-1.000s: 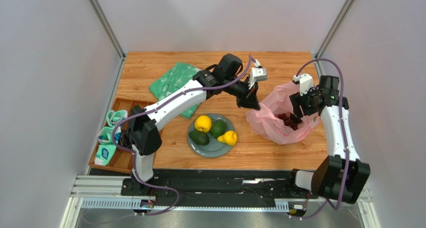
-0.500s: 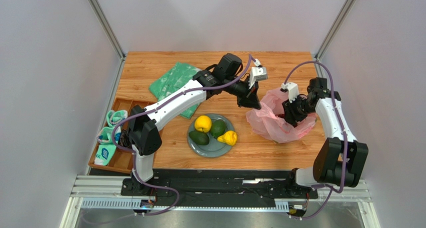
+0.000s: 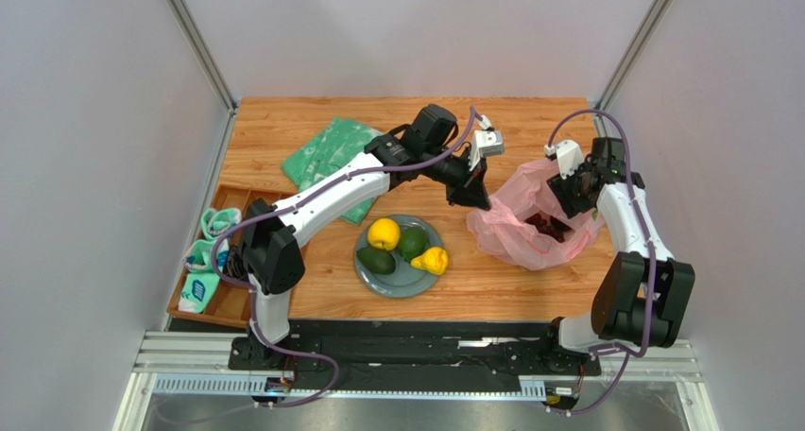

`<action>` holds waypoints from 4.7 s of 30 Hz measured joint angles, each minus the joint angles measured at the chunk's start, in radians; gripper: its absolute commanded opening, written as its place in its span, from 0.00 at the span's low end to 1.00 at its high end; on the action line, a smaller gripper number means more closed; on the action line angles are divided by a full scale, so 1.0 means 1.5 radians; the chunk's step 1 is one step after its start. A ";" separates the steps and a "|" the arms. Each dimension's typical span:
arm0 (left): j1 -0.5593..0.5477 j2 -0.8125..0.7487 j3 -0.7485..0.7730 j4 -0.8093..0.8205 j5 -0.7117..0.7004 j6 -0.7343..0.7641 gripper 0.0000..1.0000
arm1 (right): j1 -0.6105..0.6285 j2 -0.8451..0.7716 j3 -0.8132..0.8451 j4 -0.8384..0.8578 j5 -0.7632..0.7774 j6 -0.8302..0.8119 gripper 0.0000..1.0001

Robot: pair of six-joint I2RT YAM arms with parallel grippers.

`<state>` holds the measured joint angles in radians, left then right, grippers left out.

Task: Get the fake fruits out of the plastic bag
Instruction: Adjust the plastic bag at the center of the board.

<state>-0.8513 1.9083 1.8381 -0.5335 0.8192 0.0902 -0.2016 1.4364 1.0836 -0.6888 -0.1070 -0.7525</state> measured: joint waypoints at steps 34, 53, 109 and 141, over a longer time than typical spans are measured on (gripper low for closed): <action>0.000 0.000 0.000 0.004 0.006 -0.009 0.00 | 0.059 0.169 0.067 0.043 -0.089 0.040 0.72; 0.000 0.000 0.000 0.004 -0.002 -0.007 0.00 | 0.044 0.171 0.001 0.101 0.124 0.017 0.80; -0.008 -0.117 0.030 -0.051 -0.214 0.126 0.00 | 0.040 -0.141 0.018 -0.138 -0.080 -0.013 0.33; -0.039 -0.080 -0.096 -0.018 -0.143 0.093 0.00 | 0.010 -0.061 -0.037 -0.122 -0.206 -0.162 0.65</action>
<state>-0.9096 1.7885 1.6936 -0.5598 0.6052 0.2302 -0.1867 1.3457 1.0279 -0.8715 -0.4164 -0.9958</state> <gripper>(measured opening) 0.007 0.676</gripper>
